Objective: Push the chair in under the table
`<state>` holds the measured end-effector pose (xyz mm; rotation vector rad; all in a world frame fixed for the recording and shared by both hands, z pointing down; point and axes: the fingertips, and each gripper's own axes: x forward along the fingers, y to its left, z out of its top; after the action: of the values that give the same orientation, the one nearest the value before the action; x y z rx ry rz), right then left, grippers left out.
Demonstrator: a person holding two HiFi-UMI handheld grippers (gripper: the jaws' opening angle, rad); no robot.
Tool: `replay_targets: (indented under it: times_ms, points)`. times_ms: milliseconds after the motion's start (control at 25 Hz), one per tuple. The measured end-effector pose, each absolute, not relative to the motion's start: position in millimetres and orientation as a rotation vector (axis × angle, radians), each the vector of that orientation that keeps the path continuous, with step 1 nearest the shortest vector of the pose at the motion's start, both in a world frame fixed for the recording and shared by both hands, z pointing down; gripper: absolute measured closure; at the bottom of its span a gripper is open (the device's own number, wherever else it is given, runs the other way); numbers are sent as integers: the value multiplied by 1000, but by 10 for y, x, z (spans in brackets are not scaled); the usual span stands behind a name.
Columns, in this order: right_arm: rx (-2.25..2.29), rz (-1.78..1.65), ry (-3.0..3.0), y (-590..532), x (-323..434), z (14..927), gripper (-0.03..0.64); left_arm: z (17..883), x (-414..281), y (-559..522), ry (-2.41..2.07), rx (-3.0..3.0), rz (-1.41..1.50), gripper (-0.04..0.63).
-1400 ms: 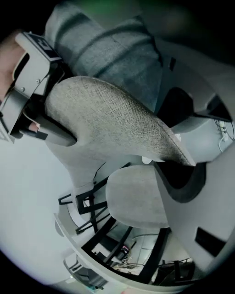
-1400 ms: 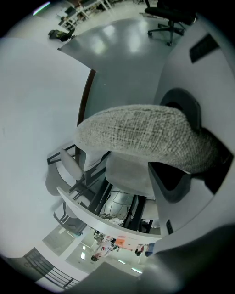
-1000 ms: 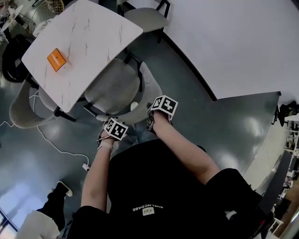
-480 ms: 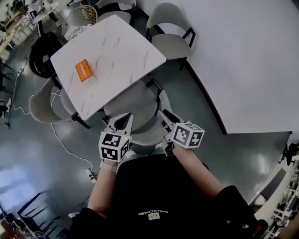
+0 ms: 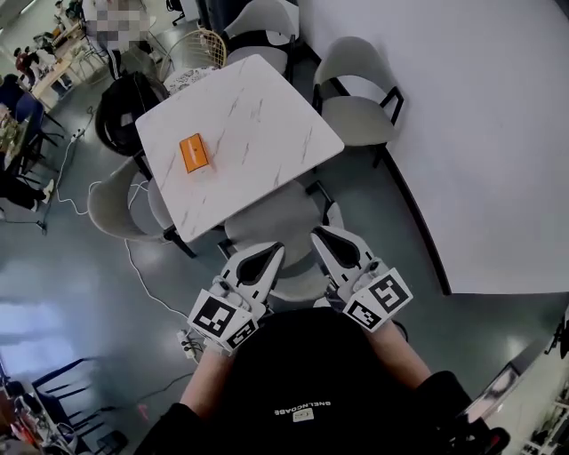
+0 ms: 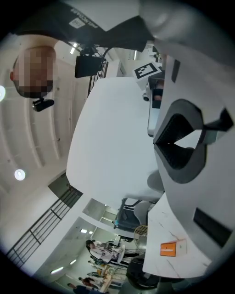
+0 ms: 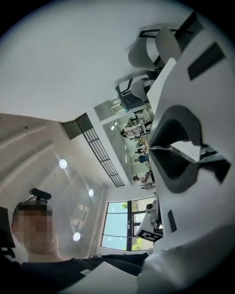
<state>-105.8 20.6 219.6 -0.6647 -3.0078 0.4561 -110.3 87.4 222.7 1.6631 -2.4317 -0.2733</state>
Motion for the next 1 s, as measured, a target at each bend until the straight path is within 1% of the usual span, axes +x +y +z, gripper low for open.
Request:
replay_targets:
  times_ms: [160, 280, 440, 720, 1000]
  points:
    - [-774, 412, -3039, 309, -1018, 2094, 583, 2218, -997, 806, -2463, 1697, -200, 591]
    - [-768, 431, -3042, 299, -1015, 2093, 588, 2220, -947, 784, -2465, 1699, -199, 591]
    - [-751, 449, -3033, 273, -992, 2125, 589, 2280, -918, 770, -2477, 1684, -113, 589]
    - [-757, 528, -3002, 273, -950, 2165, 589, 2270, -937, 801, -2417, 1640, -298, 589]
    - [-759, 541, -2989, 312, -914, 2199, 589, 2237, -905, 868, -2405, 1649, -366, 590]
